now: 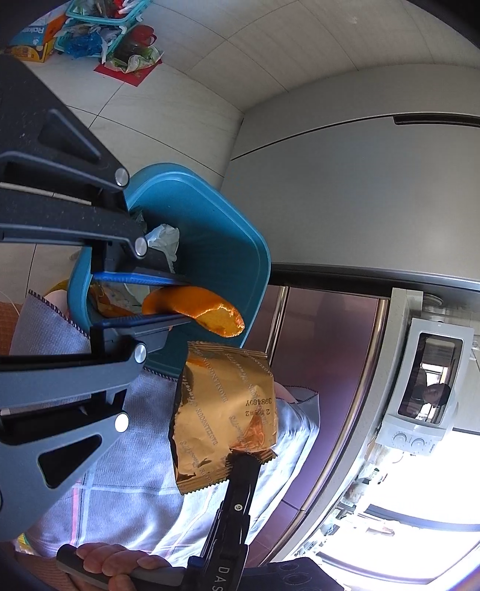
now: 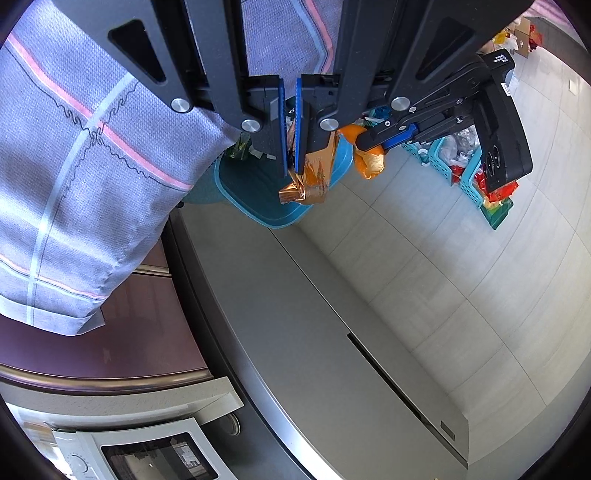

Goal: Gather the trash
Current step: 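Lower both tools into the teal bin and open them to drop the items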

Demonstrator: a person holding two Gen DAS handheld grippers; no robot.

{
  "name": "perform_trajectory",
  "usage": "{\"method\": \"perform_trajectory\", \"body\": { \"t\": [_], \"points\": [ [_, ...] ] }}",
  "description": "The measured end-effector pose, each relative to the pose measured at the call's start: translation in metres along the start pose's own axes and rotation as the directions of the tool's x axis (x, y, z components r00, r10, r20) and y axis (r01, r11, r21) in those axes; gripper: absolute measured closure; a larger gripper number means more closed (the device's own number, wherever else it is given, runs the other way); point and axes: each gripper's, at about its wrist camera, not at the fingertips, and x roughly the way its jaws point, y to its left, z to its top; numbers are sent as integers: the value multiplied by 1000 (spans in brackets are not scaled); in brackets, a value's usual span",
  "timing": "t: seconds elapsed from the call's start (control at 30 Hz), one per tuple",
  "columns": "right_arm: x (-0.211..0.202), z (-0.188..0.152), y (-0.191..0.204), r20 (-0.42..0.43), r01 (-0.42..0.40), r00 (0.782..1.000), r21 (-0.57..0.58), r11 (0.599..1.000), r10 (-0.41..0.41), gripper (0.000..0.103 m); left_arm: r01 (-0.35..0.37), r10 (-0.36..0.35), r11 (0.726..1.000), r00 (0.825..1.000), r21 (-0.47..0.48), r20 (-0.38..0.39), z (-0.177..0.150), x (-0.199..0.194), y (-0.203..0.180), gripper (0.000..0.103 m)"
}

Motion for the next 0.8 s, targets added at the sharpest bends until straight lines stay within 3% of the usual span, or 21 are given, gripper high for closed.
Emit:
{"method": "perform_trajectory", "body": {
  "t": [0.8],
  "points": [
    [31,6,7,-47,22,999,-15,1000,-23,100,-19,18,999,999,-30,-35,-3,20,9,88]
  ]
}}
